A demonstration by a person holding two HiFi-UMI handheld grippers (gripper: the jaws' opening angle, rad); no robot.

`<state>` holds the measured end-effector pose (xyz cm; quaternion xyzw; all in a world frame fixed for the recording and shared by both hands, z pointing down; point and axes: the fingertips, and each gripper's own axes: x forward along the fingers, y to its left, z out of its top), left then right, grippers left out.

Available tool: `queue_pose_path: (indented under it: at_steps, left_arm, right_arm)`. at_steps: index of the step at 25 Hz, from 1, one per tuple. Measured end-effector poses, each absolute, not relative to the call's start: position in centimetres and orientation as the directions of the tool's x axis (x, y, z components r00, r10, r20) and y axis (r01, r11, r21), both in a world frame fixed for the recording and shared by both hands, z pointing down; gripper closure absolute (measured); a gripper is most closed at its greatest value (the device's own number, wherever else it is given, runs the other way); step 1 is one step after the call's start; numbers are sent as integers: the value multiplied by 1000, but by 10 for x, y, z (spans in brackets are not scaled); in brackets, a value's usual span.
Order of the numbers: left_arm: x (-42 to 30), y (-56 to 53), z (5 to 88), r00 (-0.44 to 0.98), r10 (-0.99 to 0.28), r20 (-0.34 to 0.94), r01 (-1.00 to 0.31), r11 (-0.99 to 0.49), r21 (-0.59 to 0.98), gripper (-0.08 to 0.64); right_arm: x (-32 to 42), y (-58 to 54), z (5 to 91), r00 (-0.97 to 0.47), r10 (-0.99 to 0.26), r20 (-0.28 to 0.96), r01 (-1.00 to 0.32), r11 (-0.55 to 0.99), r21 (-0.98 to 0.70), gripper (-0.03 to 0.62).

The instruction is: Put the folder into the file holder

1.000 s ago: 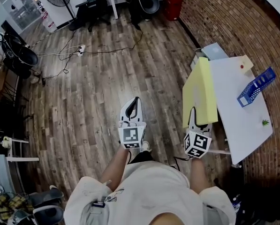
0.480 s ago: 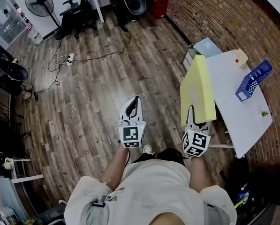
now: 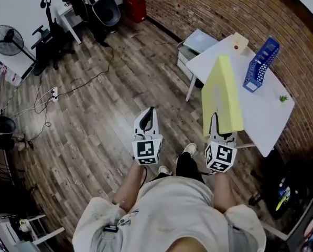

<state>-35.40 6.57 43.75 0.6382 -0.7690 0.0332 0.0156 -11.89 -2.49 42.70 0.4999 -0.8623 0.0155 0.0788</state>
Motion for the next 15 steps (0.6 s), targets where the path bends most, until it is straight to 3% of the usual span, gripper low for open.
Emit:
queue_pose_path:
  at_steps: [15]
  left_arm:
    - [-250, -99, 436, 159, -985, 61, -984, -163, -74, 552]
  right_arm:
    - [17, -108, 424, -128, -984, 121, -991, 132, 25, 434]
